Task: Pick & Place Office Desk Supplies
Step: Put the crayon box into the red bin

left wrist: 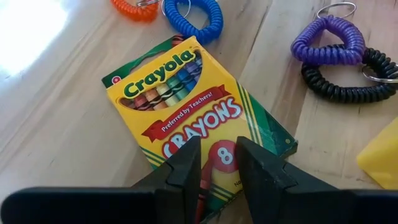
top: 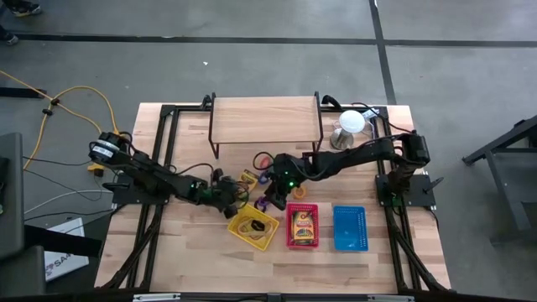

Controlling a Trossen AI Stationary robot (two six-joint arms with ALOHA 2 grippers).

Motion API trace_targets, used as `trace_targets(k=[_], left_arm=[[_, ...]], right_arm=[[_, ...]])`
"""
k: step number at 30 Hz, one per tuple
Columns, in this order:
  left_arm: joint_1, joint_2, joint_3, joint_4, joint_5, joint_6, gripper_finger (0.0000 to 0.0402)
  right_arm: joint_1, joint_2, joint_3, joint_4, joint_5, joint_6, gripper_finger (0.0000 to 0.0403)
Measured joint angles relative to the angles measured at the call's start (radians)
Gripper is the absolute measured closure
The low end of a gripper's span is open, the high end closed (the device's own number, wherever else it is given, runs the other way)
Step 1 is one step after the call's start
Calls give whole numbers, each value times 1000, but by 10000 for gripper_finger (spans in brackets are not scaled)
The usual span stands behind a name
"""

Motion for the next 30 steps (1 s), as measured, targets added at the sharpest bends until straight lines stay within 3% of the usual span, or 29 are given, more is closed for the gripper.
trace_targets(k=[12,20,30], left_arm=[[110,0,0,80,152,246,303],[135,1,-2,129,211,441,303],[134,3,-3,195,216,440,303]], right_arm=[[5,0,0,0,7,34,275],[6,0,0,-42,89,37,275],[6,0,0,-48,109,37,275]])
